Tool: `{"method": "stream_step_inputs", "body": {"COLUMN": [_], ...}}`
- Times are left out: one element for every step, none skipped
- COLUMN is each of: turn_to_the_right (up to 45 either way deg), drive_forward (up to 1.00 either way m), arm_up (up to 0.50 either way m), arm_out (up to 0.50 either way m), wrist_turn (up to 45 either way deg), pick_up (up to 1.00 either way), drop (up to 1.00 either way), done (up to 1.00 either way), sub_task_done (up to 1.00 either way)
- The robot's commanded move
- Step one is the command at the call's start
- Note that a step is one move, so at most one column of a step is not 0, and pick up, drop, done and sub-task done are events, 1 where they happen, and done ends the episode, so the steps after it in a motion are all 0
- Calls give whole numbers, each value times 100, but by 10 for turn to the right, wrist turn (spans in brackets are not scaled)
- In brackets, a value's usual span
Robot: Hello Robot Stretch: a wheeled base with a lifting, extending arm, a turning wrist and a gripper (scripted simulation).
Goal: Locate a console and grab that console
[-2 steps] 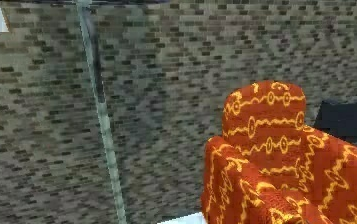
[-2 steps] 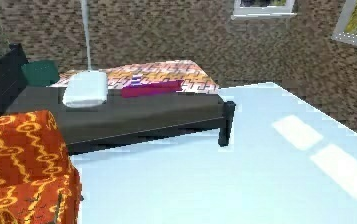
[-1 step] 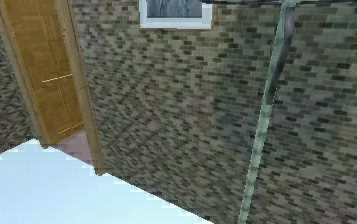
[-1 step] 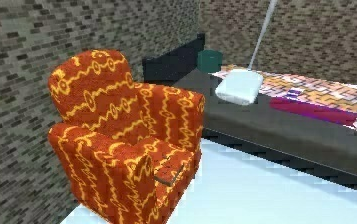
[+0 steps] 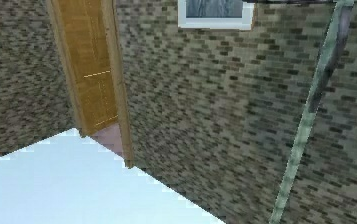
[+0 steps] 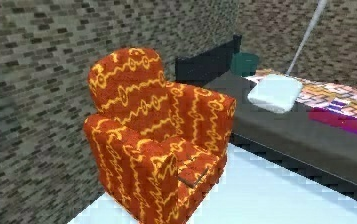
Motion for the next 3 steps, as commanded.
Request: {"method": "stream_step_inputs", "body": {"turn_to_the_right": [450, 450, 270], "drive_forward": [0, 0, 0], "arm_up": [0, 0, 0], "arm_out": [0, 0, 0], "wrist_turn": [0, 0, 0], "pick_up": [0, 0, 0], "drop": [0, 0, 0], "done": [0, 0, 0], "sub_task_done": [0, 0, 0]}}
